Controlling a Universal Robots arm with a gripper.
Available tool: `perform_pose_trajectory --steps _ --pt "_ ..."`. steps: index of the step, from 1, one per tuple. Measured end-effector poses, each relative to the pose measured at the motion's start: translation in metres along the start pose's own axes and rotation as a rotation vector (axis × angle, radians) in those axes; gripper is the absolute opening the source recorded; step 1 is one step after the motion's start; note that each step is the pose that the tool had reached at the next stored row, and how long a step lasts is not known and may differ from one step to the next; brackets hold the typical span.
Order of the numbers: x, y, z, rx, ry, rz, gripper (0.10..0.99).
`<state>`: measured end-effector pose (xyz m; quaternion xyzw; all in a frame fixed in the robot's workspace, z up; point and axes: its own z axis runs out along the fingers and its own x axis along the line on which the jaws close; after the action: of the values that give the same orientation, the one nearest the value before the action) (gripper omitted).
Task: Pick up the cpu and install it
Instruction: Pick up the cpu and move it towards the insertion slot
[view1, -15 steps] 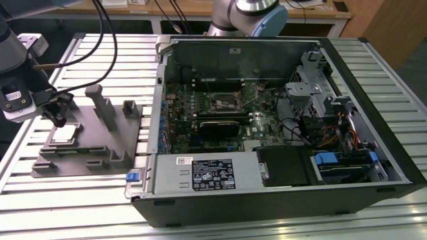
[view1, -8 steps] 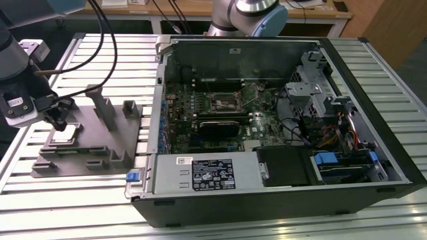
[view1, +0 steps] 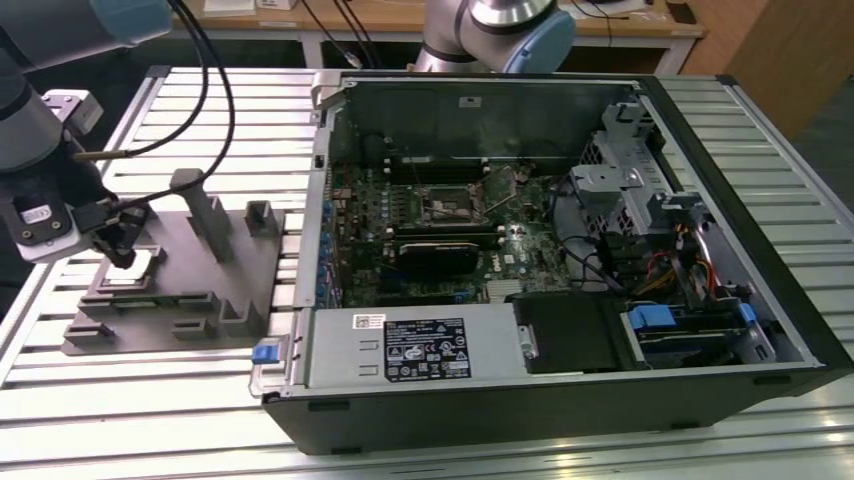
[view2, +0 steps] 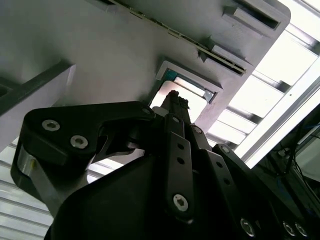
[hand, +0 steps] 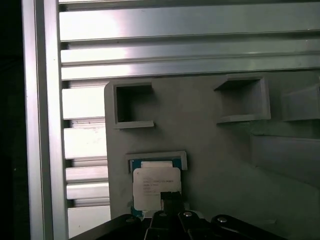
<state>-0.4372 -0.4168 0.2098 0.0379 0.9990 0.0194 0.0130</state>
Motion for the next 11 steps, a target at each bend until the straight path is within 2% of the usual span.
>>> perform_pose_trajectory --steps 11 --pt "0.0068 0.0001 0.007 0.0 -0.0001 0.0 0.106"
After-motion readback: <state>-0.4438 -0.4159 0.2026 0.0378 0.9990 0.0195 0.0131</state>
